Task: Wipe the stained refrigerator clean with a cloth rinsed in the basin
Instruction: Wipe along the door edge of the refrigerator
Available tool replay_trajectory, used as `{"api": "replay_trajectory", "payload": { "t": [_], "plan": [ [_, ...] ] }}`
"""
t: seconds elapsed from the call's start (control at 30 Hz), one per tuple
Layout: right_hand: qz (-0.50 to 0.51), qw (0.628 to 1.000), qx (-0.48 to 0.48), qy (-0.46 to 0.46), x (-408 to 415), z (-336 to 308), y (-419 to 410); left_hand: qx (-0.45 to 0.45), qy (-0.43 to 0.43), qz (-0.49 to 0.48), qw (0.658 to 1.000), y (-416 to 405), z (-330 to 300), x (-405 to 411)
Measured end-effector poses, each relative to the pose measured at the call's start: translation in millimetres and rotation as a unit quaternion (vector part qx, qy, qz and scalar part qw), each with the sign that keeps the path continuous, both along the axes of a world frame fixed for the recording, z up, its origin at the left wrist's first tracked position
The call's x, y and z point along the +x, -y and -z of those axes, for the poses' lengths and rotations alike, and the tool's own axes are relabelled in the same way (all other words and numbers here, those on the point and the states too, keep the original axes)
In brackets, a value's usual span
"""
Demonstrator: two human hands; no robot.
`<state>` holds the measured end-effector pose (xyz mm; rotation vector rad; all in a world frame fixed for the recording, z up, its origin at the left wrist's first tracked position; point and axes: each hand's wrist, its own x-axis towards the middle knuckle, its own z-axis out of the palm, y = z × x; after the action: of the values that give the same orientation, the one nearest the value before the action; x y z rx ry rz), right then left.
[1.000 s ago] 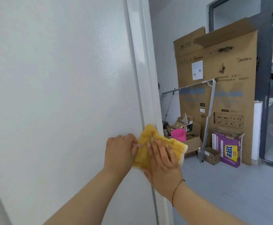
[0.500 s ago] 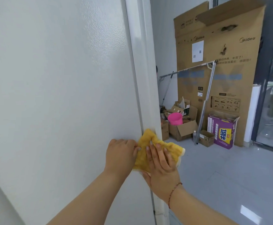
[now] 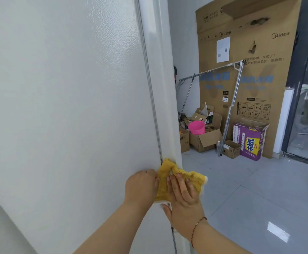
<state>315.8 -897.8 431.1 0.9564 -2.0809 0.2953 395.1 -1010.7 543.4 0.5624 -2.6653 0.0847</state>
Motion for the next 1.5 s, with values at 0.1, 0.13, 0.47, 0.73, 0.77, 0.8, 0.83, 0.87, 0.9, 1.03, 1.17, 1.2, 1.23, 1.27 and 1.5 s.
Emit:
{"api": "replay_trajectory", "payload": {
  "t": [0.1,0.13,0.47,0.73,0.77,0.8,0.83,0.87,0.9,1.03,1.17,1.2,1.23,1.27,1.5],
  "plan": [
    [0.002,1.000,0.018,0.001,1,6,-2,0.009,0.019,-0.006,1.000,-1,6,1],
    [0.001,1.000,0.022,0.004,2,11,-3,0.009,0.028,-0.006,1.000,-1,8,2],
    [-0.017,0.999,0.021,-0.024,5,-10,-10,0.019,-0.025,-0.008,0.999,-3,4,7],
    [-0.020,0.997,0.025,-0.063,-8,-33,-1,0.047,-0.140,-0.002,0.989,2,-10,3],
    [-0.025,0.997,0.028,-0.063,-8,-26,-2,0.056,-0.131,-0.004,0.990,1,-5,4],
    [-0.030,0.997,0.030,-0.061,-9,-17,-3,0.066,-0.121,-0.007,0.990,0,1,5],
    [-0.035,0.997,0.030,-0.059,-8,-10,-3,0.076,-0.117,-0.007,0.990,-1,7,6],
    [-0.037,0.997,0.030,-0.056,-8,-4,-3,0.086,-0.117,-0.007,0.989,-3,13,6],
    [-0.038,0.998,0.028,-0.052,-7,0,-3,0.096,-0.120,-0.007,0.988,-5,18,6],
    [-0.037,0.998,0.029,-0.038,-4,14,-2,0.127,-0.149,-0.026,0.980,-17,32,5],
    [-0.032,0.999,0.040,-0.019,0,41,-6,0.144,-0.139,-0.033,0.979,-22,54,4],
    [-0.030,0.999,0.045,-0.010,1,46,-6,0.144,-0.136,-0.029,0.980,-22,59,3],
    [-0.025,0.998,0.052,0.000,3,51,-7,0.142,-0.136,-0.024,0.980,-23,66,2],
    [-0.018,0.998,0.058,0.010,5,56,-7,0.147,-0.132,-0.021,0.980,-24,71,2],
    [0.007,0.994,0.094,0.048,12,88,-6,0.219,-0.098,-0.045,0.970,-25,95,-4]
  ]
}}
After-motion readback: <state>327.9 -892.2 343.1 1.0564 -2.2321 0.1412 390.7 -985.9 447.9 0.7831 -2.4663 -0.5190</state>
